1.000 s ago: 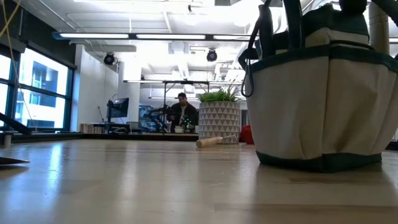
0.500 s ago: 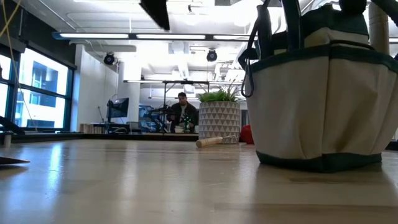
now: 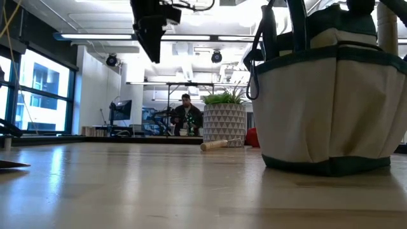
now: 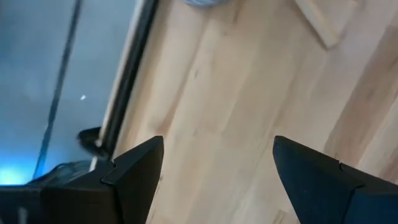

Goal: Pick & Place Garden tools in Gardening bag
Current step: Put the brown trowel into the gardening bag

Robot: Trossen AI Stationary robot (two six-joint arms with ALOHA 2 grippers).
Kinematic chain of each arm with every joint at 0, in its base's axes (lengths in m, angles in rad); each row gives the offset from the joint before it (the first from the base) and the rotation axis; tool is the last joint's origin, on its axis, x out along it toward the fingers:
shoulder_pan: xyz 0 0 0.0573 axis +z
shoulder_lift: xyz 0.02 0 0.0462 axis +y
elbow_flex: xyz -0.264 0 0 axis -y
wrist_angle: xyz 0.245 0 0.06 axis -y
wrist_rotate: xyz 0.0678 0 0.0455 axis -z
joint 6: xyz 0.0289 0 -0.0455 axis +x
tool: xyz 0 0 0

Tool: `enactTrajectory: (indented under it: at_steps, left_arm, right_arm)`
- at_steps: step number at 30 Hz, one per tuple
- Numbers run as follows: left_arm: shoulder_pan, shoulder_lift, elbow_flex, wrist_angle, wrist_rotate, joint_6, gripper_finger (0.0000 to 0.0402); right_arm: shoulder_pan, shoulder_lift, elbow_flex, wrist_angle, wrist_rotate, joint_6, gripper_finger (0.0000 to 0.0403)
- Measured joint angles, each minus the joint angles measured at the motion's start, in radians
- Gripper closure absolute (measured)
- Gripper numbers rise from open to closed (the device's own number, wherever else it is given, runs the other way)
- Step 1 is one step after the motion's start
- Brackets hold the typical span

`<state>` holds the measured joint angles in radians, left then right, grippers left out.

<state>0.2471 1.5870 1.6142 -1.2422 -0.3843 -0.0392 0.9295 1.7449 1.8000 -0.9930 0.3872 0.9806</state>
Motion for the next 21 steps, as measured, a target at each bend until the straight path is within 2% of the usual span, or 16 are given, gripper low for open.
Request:
enactTrajectory:
  at_steps: [4,9,13,15,19,21]
  left_arm:
    - [0.016,0.000,-0.045,0.044,0.074,0.060,0.0105]
    - [0.015,0.001,-0.048,0.041,0.166,0.091,0.0105]
    - [0.015,0.001,-0.048,0.024,0.233,0.110,0.0105]
    - [0.015,0.001,-0.048,-0.019,0.304,0.109,0.0105]
    - [-0.006,0.000,-0.048,-0.224,0.509,0.048,0.0105]
    - [-0.036,0.000,-0.048,-0.342,0.571,-0.012,0.0105]
  right_arm:
    - [0.068,0.055,0.000,-0.035,0.150,0.154,0.0227]
    - [0.093,0.139,0.000,-0.012,0.283,0.176,0.0227]
    - [0.065,0.203,-0.001,-0.015,0.275,0.169,0.0227]
    - [0.047,0.219,-0.002,-0.015,0.248,0.141,0.0227]
    - [0.005,0.219,-0.002,-0.012,0.176,0.084,0.0227]
    - [-0.011,0.217,-0.002,-0.012,0.148,0.060,0.0227]
